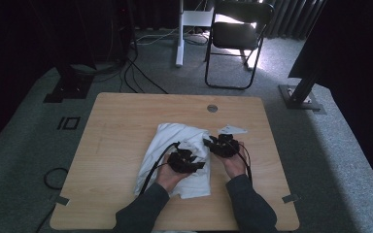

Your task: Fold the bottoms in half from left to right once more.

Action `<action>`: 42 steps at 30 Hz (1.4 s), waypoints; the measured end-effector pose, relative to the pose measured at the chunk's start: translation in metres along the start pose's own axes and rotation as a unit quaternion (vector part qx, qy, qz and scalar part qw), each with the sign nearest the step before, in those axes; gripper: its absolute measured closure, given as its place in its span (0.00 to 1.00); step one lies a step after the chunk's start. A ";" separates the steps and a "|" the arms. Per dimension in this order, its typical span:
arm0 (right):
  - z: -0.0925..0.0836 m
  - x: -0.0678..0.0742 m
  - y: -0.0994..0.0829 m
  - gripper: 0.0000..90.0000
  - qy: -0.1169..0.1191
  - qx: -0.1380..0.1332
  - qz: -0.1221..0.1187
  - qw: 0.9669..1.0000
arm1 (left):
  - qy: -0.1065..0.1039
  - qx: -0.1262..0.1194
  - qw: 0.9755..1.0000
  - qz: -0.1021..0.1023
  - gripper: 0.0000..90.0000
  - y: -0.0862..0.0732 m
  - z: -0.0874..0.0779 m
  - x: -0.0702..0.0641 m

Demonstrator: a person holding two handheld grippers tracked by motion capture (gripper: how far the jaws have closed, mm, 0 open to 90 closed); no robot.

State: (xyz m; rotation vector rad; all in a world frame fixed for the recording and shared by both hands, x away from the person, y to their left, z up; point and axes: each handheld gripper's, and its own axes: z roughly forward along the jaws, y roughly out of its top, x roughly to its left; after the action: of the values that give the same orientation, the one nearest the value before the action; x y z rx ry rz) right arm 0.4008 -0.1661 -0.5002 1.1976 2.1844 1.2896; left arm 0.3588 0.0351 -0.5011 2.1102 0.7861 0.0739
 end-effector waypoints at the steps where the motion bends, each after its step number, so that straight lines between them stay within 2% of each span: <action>1: 0.000 0.000 0.000 0.81 0.000 0.000 0.000 1.000 | 0.000 0.000 1.000 0.000 0.71 0.000 0.000 0.000; 3: 0.011 -0.008 -0.003 0.86 -0.017 0.015 0.011 1.000 | -0.003 -0.033 0.999 0.016 0.71 0.012 -0.028 -0.007; 5: 0.017 -0.013 -0.004 0.88 -0.023 0.023 0.017 0.999 | 0.007 -0.066 0.998 0.020 0.69 0.022 -0.053 -0.004; 6: 0.020 -0.015 -0.004 0.89 -0.026 0.026 0.016 0.999 | 0.018 -0.082 0.996 0.019 0.69 0.026 -0.065 0.000; 8: 0.024 -0.017 -0.004 0.90 -0.031 0.030 0.014 0.999 | 0.047 -0.099 0.994 0.007 0.69 0.033 -0.084 0.017; 9: 0.026 -0.017 -0.004 0.90 -0.034 0.033 0.011 0.999 | 0.063 -0.105 0.992 -0.008 0.69 0.035 -0.092 0.028; 11: 0.030 -0.018 -0.002 0.90 -0.041 0.039 0.000 0.998 | 0.101 -0.100 0.990 -0.018 0.70 0.036 -0.101 0.050; 12: 0.032 -0.019 -0.002 0.91 -0.044 0.041 -0.003 0.998 | 0.125 -0.086 0.988 -0.024 0.71 0.035 -0.101 0.064; 14: 0.036 -0.021 0.000 0.91 -0.047 0.044 -0.005 0.998 | 0.151 -0.056 0.986 -0.038 0.73 0.032 -0.094 0.083; 16: 0.039 -0.022 0.001 0.91 -0.053 0.047 -0.005 0.997 | 0.163 -0.021 0.985 -0.049 0.75 0.026 -0.081 0.101; 17: 0.041 -0.023 0.002 0.91 -0.054 0.049 -0.005 0.997 | 0.165 -0.002 0.985 -0.049 0.75 0.024 -0.074 0.107; 18: 0.042 -0.024 0.003 0.91 -0.056 0.050 -0.008 0.997 | 0.160 0.012 0.986 -0.039 0.76 0.020 -0.065 0.111; 21: 0.047 -0.026 0.005 0.91 -0.064 0.056 -0.009 0.996 | 0.148 0.006 0.988 -0.043 0.78 0.014 -0.054 0.112; 23: 0.050 -0.029 0.006 0.91 -0.069 0.061 -0.007 0.996 | 0.151 0.003 0.988 -0.039 0.80 0.012 -0.049 0.109; 24: 0.051 -0.030 0.006 0.91 -0.070 0.062 -0.009 0.996 | 0.154 0.013 0.988 -0.030 0.81 0.010 -0.045 0.107; 27: 0.048 -0.034 0.008 0.84 -0.071 0.057 -0.006 0.996 | 0.162 0.033 0.986 -0.024 0.84 0.006 -0.033 0.104; 30: 0.033 -0.034 0.011 0.69 -0.078 0.043 0.005 0.996 | 0.157 0.019 0.986 -0.048 0.85 0.001 -0.027 0.107; 31: 0.025 -0.031 0.013 0.63 -0.081 0.032 0.003 0.996 | 0.157 0.019 0.986 -0.047 0.85 0.001 -0.027 0.107; 34: 0.003 -0.023 0.017 0.57 -0.078 0.008 -0.006 0.997 | 0.161 0.021 0.986 -0.043 0.85 0.000 -0.027 0.106; 36: -0.011 -0.014 0.019 0.55 -0.069 -0.009 -0.012 0.997 | 0.162 0.020 0.986 -0.043 0.85 0.001 -0.027 0.106; 37: -0.019 -0.006 0.020 0.54 -0.058 -0.017 -0.020 0.998 | 0.161 0.019 0.986 -0.044 0.85 0.001 -0.027 0.106; 38: -0.019 -0.006 0.020 0.54 -0.058 -0.017 -0.020 0.998 | 0.161 0.019 0.986 -0.044 0.85 0.001 -0.027 0.106; 39: -0.023 0.001 0.019 0.53 -0.042 -0.019 -0.030 0.998 | 0.161 0.019 0.986 -0.044 0.85 0.001 -0.027 0.106; 40: -0.026 0.015 0.017 0.51 -0.013 -0.016 -0.050 0.999 | 0.163 0.019 0.985 -0.045 0.84 0.001 -0.027 0.106; 42: -0.025 0.026 0.015 0.49 0.018 -0.015 -0.053 0.998 | 0.164 0.021 0.985 -0.042 0.83 0.001 -0.028 0.106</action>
State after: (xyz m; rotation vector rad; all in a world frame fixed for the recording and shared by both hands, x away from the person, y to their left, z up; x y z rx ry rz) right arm 0.3768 -0.1563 -0.4711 1.0404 2.2148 1.3045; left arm 0.4351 0.1132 -0.5062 2.1291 1.0779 0.3691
